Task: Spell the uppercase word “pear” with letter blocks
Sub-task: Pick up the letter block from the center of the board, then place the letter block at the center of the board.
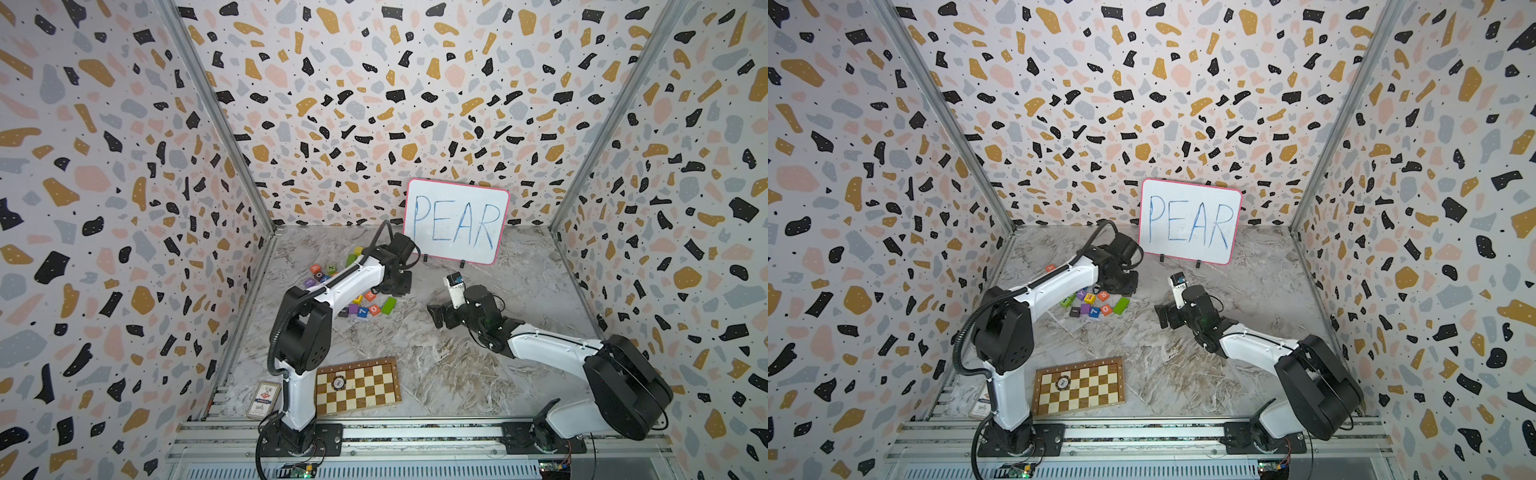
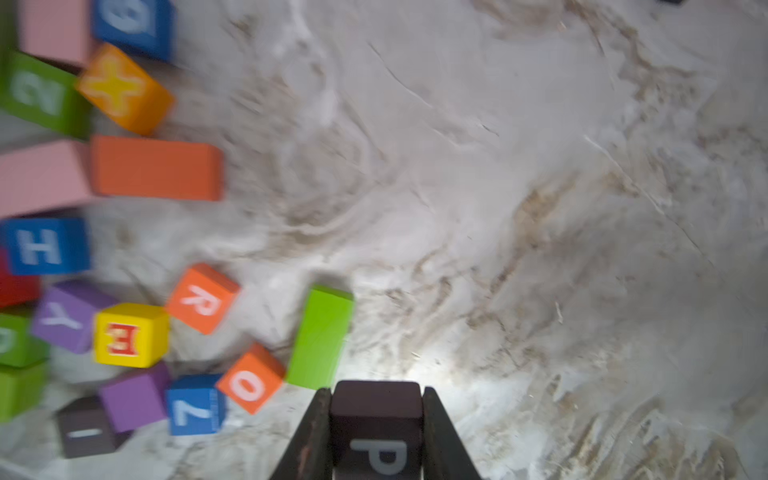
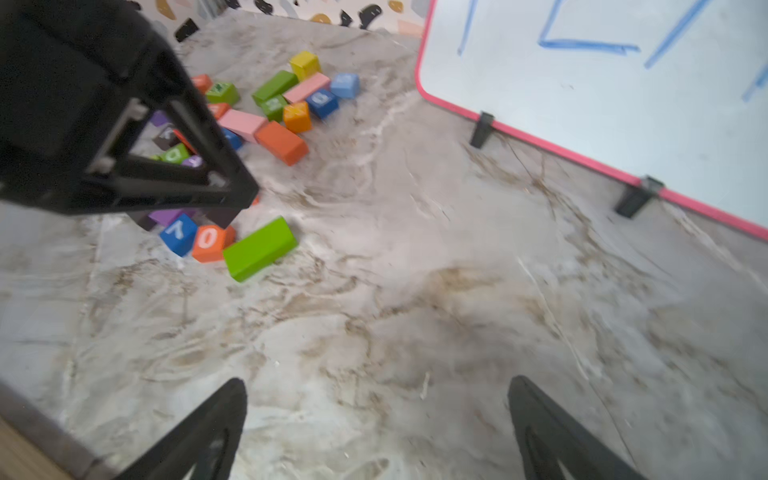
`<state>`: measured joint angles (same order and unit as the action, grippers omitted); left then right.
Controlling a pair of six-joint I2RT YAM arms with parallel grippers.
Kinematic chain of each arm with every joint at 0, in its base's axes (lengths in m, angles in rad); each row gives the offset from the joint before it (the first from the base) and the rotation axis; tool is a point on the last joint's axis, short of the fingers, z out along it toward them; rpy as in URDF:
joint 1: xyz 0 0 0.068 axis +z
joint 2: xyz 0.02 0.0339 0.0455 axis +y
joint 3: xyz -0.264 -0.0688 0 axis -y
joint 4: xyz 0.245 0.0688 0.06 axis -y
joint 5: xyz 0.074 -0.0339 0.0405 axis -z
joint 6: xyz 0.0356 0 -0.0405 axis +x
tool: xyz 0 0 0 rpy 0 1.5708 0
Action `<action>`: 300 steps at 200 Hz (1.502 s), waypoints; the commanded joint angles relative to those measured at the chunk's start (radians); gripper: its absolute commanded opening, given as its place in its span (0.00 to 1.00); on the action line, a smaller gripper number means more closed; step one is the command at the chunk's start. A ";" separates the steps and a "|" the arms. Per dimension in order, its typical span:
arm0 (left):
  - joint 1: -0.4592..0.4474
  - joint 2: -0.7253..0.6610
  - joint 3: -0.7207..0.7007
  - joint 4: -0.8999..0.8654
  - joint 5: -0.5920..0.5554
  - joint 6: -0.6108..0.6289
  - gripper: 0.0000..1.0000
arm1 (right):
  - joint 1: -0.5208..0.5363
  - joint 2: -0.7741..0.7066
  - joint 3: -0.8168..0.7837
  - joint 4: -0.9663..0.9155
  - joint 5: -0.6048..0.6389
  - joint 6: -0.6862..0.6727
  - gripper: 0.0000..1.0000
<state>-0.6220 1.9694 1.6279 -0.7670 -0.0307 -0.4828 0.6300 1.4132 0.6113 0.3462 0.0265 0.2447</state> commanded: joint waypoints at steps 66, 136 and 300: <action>-0.099 0.209 0.150 0.026 0.011 -0.153 0.24 | -0.065 -0.059 -0.096 0.010 -0.002 0.074 1.00; -0.099 0.371 0.352 -0.037 -0.028 -0.124 0.25 | -0.097 -0.003 -0.043 0.009 -0.034 0.127 1.00; -0.102 0.263 0.195 0.069 0.035 -0.130 0.43 | -0.115 0.063 -0.054 0.030 -0.047 0.155 1.00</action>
<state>-0.7155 2.2910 1.8477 -0.7433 -0.0444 -0.5907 0.5186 1.4769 0.5549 0.3641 -0.0307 0.3893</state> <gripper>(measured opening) 0.441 0.997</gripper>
